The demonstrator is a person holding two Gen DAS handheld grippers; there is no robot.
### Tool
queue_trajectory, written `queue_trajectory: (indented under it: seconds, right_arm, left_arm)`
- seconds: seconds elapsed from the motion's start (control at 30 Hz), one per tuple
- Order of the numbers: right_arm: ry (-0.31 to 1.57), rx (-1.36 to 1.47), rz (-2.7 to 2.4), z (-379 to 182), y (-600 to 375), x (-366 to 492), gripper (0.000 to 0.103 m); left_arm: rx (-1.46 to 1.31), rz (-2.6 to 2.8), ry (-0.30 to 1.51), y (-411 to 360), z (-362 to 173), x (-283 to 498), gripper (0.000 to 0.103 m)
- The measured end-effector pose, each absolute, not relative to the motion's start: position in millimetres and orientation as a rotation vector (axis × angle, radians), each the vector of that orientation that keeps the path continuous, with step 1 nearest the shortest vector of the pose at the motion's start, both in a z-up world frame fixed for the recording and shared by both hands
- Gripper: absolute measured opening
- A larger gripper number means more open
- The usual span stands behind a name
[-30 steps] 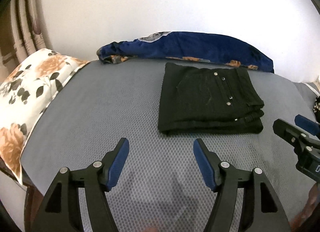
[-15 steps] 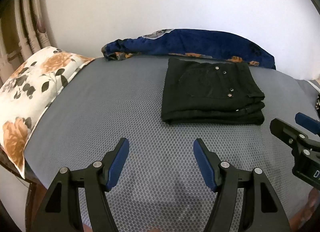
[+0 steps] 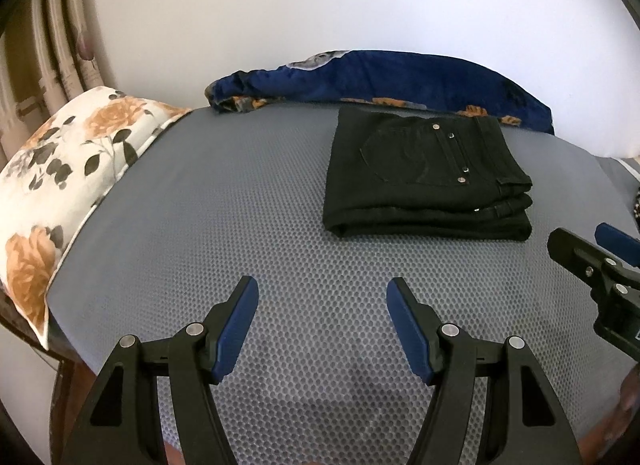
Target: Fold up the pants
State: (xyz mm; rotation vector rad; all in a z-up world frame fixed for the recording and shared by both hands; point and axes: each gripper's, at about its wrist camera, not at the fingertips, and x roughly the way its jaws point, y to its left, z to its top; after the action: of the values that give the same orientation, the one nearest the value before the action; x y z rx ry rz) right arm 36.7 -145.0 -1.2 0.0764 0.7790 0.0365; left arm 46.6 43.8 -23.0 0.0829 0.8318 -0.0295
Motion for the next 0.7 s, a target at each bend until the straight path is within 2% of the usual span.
queue_trajectory:
  seconds: [0.7]
  right_arm:
    - [0.812, 0.055, 0.052, -14, -135, 36, 0.083]
  left_arm:
    - [0.094, -0.055, 0.856, 41, -31, 50, 0.067]
